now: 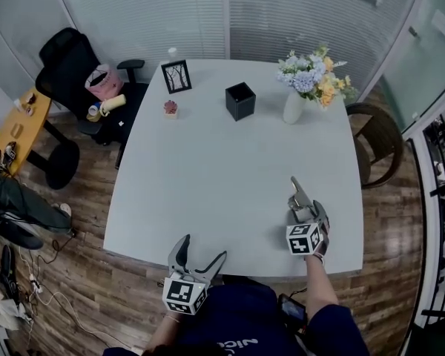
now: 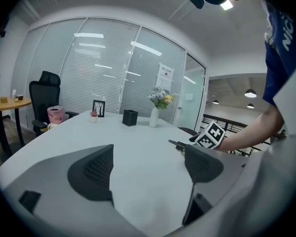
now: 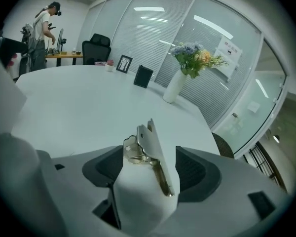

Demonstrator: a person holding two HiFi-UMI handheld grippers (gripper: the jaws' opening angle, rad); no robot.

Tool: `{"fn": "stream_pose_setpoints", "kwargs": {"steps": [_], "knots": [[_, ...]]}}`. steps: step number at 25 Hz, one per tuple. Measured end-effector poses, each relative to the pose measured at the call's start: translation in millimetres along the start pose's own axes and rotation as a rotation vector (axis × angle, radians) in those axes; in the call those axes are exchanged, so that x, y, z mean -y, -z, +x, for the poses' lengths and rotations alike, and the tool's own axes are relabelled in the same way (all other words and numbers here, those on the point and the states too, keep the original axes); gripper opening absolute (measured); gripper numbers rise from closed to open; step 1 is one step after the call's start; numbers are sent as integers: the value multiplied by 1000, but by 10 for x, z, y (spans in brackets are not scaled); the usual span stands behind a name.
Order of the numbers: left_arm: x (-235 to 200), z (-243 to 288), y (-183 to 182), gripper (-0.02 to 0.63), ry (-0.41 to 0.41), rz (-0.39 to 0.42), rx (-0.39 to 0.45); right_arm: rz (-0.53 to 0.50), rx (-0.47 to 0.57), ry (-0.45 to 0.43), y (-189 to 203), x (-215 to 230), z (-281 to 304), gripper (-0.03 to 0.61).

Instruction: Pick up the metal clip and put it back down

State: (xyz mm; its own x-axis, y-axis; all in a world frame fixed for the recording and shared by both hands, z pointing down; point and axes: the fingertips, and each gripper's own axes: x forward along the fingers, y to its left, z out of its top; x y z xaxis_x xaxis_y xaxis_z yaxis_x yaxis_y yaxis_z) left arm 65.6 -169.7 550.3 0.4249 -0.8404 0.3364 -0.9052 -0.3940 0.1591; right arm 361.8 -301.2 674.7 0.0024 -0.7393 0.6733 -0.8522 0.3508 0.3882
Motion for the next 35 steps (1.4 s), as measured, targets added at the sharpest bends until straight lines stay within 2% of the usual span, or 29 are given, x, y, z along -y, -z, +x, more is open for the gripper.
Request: {"fn": "stream_pose_setpoints", "kwargs": {"steps": [5, 10, 19, 24, 26, 30, 35], "knots": [[-52, -40, 34, 449, 53, 3, -5, 90, 56, 16, -48, -146, -375, 334], [-176, -88, 50, 449, 117, 20, -10, 142, 147, 14, -357, -365, -741, 341], [-385, -212, 38, 449, 249, 65, -28, 188, 351, -46, -885, -1209, -1632, 341], [-477, -297, 15, 449, 305, 81, -26, 265, 433, -26, -1057, -1561, -2037, 336], [-486, -371, 33, 449, 331, 89, -29, 288, 448, -18, -1047, -1723, -2146, 334], [-484, -493, 33, 449, 371, 109, -25, 319, 399, -53, -961, -2010, -2185, 334], [-483, -567, 93, 449, 426, 104, -53, 352, 428, -38, -1042, -2060, -2237, 334]]}}
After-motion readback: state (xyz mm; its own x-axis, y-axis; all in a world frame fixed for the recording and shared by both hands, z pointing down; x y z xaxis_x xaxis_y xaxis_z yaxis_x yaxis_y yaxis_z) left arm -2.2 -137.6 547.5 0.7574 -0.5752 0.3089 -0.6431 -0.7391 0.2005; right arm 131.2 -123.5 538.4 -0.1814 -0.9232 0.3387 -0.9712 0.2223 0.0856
